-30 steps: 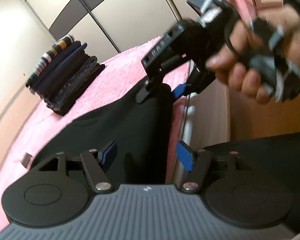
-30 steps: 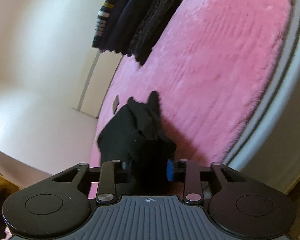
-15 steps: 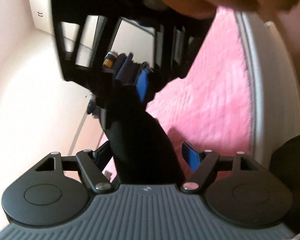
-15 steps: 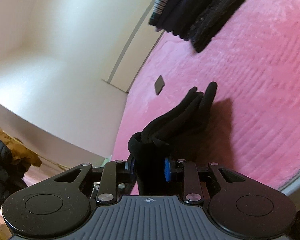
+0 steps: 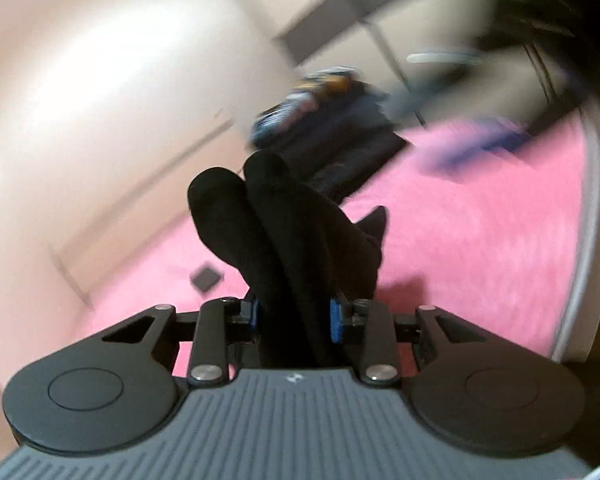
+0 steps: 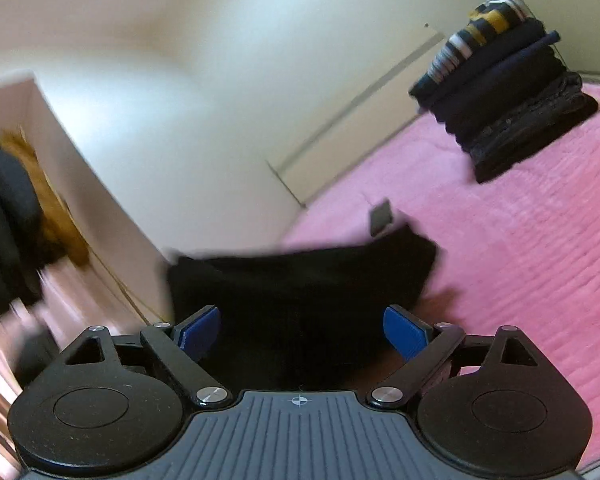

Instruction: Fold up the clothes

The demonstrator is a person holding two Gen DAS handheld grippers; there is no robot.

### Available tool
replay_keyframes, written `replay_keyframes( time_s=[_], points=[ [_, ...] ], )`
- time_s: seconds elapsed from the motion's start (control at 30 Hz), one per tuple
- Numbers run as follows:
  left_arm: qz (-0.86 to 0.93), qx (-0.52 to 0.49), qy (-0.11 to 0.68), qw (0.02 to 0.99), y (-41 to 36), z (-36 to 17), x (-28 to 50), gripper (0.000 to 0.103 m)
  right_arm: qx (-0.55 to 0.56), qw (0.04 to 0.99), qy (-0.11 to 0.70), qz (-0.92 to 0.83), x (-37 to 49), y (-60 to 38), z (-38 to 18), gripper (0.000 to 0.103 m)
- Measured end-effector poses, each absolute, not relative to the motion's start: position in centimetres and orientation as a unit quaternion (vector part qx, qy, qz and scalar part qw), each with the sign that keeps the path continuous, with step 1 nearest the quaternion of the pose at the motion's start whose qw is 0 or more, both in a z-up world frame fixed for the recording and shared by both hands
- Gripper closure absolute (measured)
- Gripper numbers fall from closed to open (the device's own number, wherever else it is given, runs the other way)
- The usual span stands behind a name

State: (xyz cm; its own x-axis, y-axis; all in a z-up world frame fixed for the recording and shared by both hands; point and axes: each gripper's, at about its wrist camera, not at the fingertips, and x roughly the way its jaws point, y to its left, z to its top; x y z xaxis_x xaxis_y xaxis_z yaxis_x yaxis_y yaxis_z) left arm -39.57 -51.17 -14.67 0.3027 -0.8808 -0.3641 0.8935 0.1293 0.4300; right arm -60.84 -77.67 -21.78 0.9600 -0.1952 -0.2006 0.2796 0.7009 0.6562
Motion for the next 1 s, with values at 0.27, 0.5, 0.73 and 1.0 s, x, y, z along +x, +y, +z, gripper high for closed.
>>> replay_keyframes(
  time_s=[0.27,0.5,0.73,1.0],
  points=[
    [-0.511,0.081,0.192,0.834,-43.9,-12.8,-22.9,0.077,0.374,0.909,0.153,-0.103,-52.0,-77.4,-27.8,0.012],
    [-0.349,-0.108,0.383,0.848,-35.9,-20.7,-9.5,0.078,0.305,0.922,0.238,-0.02,-41.8,-73.3,-29.0,0.012],
    [-0.33,-0.186,0.471,0.797,-33.8,-26.5,-3.7,0.078,0.39,0.884,0.257,-0.009,-33.4,-75.2,-32.2,0.012],
    [-0.355,-0.222,0.48,0.771,-30.1,-27.7,-2.5,0.078,0.532,0.818,0.212,-0.051,-26.6,-78.9,-35.4,0.012]
  ],
)
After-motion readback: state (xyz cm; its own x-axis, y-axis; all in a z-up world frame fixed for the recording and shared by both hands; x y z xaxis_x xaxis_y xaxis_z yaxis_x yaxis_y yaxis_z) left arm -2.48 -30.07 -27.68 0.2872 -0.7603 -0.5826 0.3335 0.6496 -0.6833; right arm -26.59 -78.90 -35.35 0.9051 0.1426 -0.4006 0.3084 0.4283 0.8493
